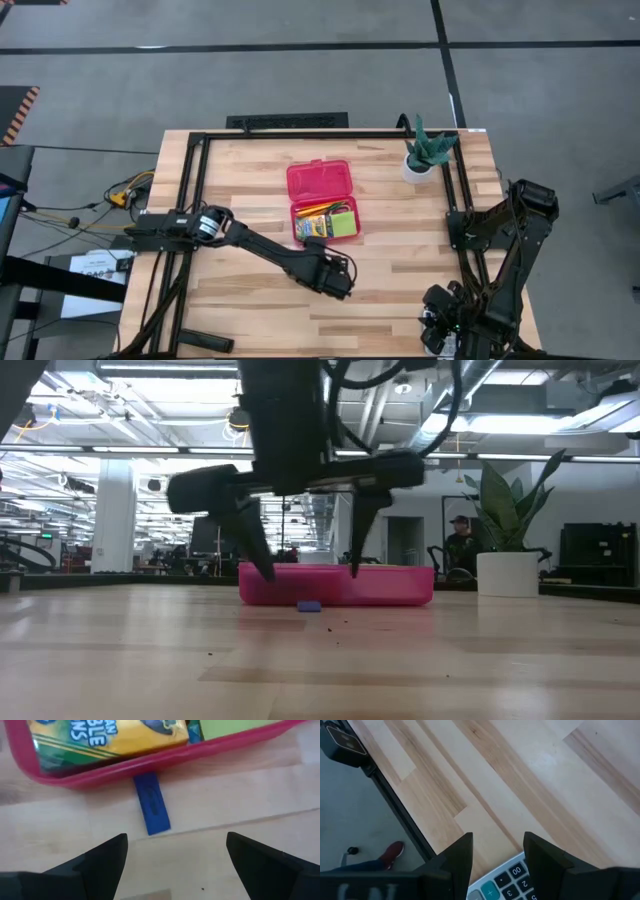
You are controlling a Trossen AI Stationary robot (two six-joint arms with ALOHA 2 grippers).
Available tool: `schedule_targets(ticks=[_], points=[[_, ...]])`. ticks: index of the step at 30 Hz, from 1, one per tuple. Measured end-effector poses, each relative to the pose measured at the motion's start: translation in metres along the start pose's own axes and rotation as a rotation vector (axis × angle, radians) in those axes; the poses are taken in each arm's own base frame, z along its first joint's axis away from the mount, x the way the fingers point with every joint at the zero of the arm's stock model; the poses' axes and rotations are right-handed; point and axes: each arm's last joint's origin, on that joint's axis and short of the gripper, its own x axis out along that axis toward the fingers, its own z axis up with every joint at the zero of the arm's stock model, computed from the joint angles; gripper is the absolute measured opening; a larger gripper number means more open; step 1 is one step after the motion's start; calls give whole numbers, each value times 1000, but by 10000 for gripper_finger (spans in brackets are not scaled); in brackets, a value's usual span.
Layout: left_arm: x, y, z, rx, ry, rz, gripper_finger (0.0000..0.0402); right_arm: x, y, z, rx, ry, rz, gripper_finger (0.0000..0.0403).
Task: Pack school essentials
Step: Put the blue eraser into the supply box
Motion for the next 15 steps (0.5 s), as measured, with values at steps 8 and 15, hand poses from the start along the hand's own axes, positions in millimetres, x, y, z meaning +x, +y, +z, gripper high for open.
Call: schedule_targets(ticks=[8, 15], points=[[2, 3, 7, -54, -73, 28, 332, 0, 0, 0, -1, 1, -1, 182], [2, 4, 6, -99, -64, 37, 332, 0, 0, 0, -1, 1, -1, 182]])
